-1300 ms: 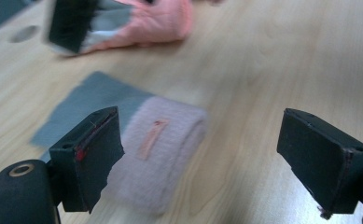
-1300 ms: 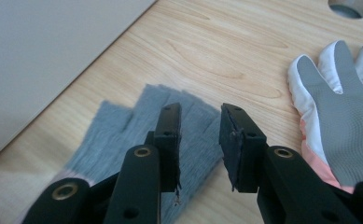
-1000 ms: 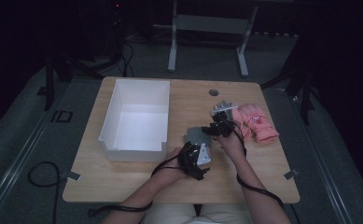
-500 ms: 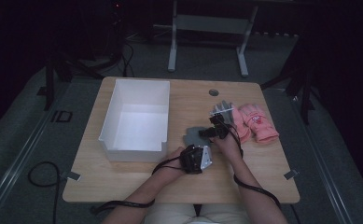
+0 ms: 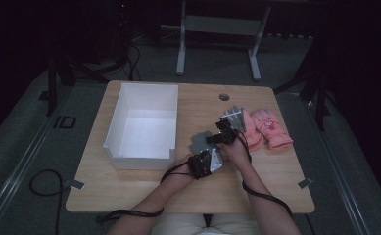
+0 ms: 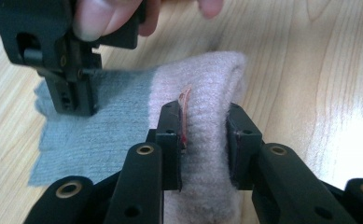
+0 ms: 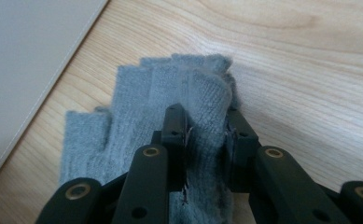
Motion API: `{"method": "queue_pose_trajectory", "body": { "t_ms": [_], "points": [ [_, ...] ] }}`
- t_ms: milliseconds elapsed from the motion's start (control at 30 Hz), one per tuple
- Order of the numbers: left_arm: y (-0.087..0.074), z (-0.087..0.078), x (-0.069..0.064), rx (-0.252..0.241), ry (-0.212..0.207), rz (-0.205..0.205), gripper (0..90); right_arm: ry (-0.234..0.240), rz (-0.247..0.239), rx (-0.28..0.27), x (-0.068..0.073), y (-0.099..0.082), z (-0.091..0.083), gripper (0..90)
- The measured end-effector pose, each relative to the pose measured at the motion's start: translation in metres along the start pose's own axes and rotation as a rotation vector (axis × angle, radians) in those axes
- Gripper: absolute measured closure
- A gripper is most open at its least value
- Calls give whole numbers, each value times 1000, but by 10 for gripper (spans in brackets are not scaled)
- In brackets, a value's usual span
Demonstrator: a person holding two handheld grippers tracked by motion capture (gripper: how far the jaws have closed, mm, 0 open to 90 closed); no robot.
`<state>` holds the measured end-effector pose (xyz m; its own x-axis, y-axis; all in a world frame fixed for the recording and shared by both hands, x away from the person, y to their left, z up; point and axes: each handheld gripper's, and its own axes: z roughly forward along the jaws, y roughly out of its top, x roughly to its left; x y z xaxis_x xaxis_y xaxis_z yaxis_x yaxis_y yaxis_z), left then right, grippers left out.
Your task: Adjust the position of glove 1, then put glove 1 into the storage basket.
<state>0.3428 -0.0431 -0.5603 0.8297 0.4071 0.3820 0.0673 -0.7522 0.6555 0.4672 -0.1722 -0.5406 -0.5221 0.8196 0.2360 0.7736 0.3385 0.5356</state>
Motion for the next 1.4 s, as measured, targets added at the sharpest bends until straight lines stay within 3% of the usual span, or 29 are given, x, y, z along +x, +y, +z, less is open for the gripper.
{"method": "queue_pose_trajectory", "body": {
  "t_ms": [200, 433, 833, 1033, 1400],
  "points": [
    [11, -7, 2, 16, -25, -14, 721, 16, -6, -36, 1, -1, -16, 745],
    [29, -25, 7, -10, -33, -11, 722, 27, -13, -63, 1, 2, -42, 746],
    [56, -67, 26, -38, -23, 4, 724, 22, -65, -142, 21, 21, -89, 747],
    [62, -87, 39, -42, -18, 26, 724, 30, -84, -177, 32, 32, -104, 747],
    [60, -117, 63, -35, -7, 76, 724, 51, -114, -224, 57, 55, -116, 748]
  ]
}}
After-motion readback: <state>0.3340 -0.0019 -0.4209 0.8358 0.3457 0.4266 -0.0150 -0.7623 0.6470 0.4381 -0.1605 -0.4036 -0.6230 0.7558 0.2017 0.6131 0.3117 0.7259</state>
